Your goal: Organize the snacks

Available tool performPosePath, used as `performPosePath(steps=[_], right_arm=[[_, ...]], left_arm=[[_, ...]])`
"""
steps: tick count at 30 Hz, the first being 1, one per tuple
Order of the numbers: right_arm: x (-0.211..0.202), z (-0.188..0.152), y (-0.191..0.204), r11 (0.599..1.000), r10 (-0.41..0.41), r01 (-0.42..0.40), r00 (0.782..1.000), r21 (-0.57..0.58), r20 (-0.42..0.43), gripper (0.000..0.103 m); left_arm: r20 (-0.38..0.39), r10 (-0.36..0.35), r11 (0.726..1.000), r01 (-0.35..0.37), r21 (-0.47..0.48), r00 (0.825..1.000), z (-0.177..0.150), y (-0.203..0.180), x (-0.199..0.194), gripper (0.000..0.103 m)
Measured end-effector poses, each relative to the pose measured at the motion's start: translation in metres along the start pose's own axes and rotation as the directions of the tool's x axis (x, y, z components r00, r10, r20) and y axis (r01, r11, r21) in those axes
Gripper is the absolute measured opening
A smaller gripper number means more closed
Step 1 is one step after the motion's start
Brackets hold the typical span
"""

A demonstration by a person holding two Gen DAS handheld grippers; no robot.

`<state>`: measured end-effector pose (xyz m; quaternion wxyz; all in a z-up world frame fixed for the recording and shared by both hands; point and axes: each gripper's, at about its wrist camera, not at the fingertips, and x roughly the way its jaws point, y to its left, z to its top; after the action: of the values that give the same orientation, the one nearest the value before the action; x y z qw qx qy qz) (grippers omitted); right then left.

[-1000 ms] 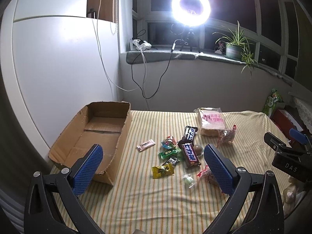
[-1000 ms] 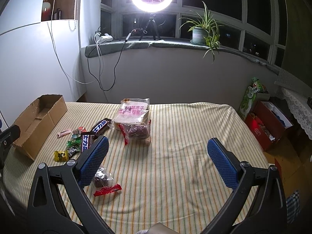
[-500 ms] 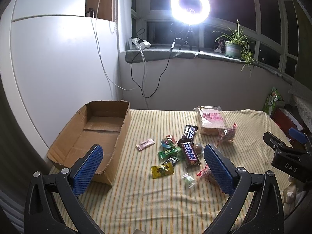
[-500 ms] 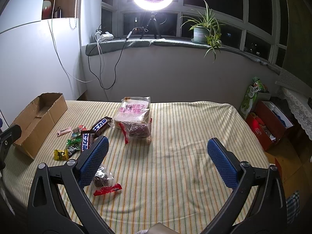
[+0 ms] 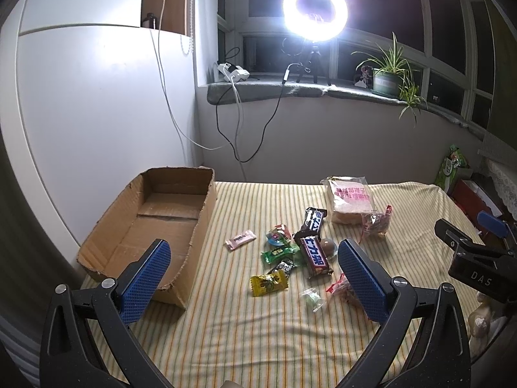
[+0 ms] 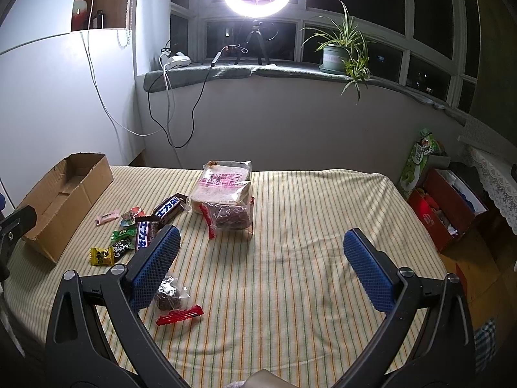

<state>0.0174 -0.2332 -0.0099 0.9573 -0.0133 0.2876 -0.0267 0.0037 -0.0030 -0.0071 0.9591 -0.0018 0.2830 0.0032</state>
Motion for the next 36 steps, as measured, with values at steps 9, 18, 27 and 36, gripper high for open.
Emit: performPosePath(steps=[9, 18, 27, 36], right_arm=[[0.001, 0.001, 0.001, 1.0, 0.005, -0.005, 1.0, -0.005, 0.002, 0.103], [0.005, 0.003, 0.002, 1.0, 0.019, -0.019, 1.0, -0.019, 0.008, 0.1], [0.014, 0.001, 0.0, 0.999, 0.044, -0.045, 0.999, -0.014, -0.017, 0.099], [0.03, -0.014, 0.006, 0.987, 0.154, -0.158, 0.983, -0.028, -0.1, 0.079]], left_arm=[[-0.002, -0.004, 1.0, 0.004, 0.001, 1.0, -0.001, -0.001, 0.001, 0.103], [0.003, -0.01, 1.0, 0.01, -0.002, 1.0, -0.001, 0.0, 0.001, 0.103], [-0.021, -0.019, 1.0, 0.018, -0.022, 1.0, -0.005, 0.01, 0.011, 0.102], [-0.116, -0.076, 0.997, 0.074, -0.024, 0.99, -0.027, 0.014, 0.028, 0.082]])
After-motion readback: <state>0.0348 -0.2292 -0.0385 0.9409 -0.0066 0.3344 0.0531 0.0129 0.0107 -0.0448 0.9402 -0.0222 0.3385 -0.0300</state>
